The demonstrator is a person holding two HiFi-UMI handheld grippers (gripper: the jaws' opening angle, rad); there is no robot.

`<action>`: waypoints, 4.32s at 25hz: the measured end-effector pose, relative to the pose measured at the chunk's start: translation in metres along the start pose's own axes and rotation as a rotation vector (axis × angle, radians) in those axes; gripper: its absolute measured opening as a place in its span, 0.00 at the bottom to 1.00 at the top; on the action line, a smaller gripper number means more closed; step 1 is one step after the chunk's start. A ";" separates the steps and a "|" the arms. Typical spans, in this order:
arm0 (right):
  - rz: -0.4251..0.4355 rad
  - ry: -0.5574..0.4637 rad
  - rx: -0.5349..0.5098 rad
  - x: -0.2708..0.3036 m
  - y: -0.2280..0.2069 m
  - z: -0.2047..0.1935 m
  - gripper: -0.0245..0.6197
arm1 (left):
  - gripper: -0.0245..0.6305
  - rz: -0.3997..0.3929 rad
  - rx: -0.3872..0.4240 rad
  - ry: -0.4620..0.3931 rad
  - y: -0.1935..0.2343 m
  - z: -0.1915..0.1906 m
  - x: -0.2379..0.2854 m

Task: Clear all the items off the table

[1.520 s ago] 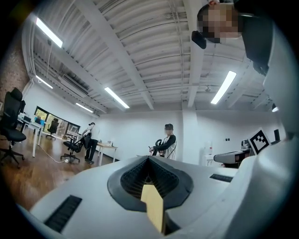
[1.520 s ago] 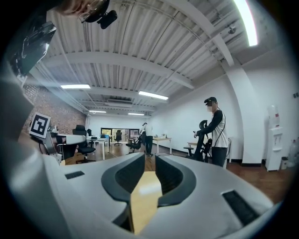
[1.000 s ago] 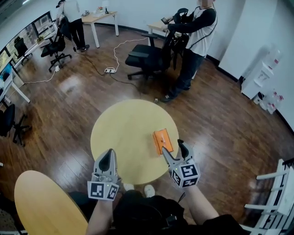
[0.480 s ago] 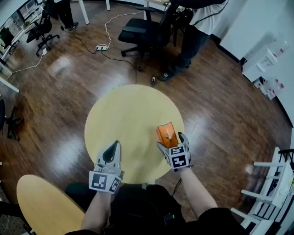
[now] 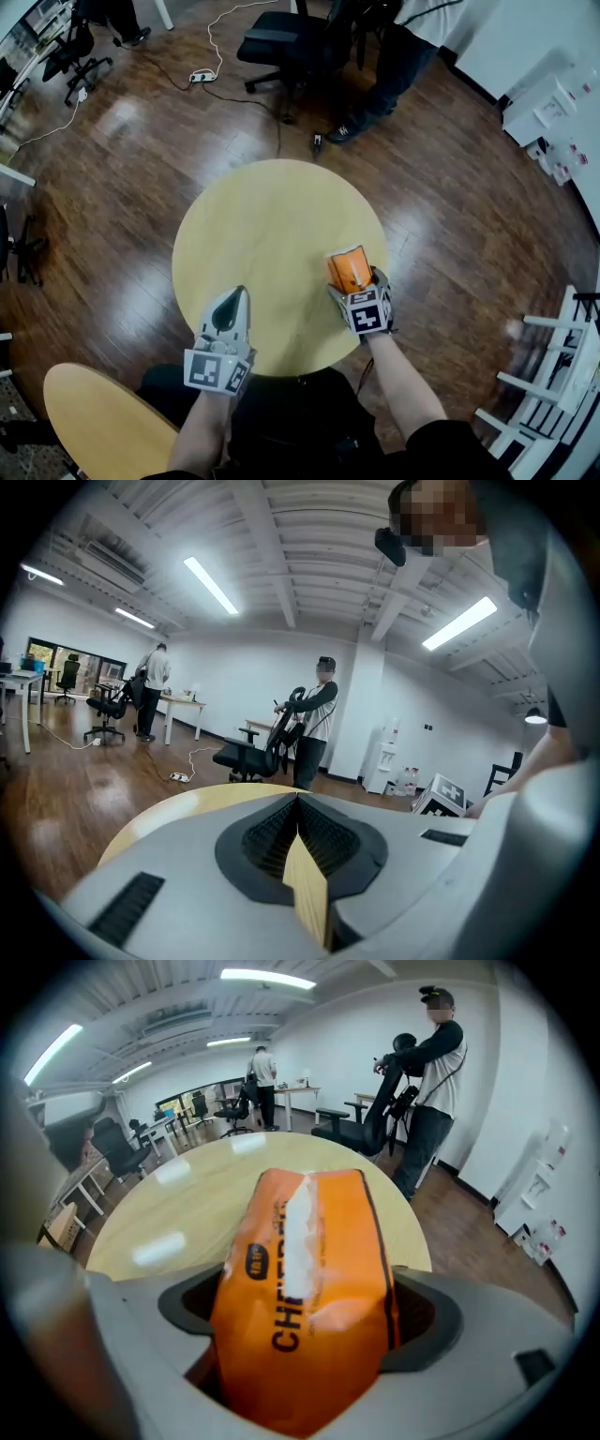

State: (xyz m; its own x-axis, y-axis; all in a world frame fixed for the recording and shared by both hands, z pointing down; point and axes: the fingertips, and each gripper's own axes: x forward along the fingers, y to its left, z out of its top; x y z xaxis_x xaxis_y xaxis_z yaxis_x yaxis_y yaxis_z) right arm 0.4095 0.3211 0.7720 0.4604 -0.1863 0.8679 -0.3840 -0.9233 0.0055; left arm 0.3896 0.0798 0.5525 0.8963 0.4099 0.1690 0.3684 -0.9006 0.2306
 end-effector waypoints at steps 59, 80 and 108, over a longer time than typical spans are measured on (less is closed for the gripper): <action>0.937 -0.163 -1.438 -0.241 0.829 -0.165 0.70 | 0.04 1.705 -0.090 -0.494 0.001 -0.084 -0.864; 0.911 -0.038 -1.585 -0.188 0.865 -0.221 0.80 | 0.04 1.746 -0.318 -0.390 0.025 -0.146 -0.868; 0.839 -0.876 -0.631 -0.386 0.605 -0.007 0.04 | 0.04 1.193 -0.050 -0.477 0.029 -0.035 -0.752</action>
State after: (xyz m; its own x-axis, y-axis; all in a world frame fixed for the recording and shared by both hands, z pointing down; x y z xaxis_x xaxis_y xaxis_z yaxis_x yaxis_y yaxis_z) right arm -0.0061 -0.1628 0.4441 0.1711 -0.9769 0.1280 -0.9843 -0.1638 0.0658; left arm -0.2821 -0.2496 0.4659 0.6666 -0.7430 -0.0604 -0.7188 -0.6621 0.2120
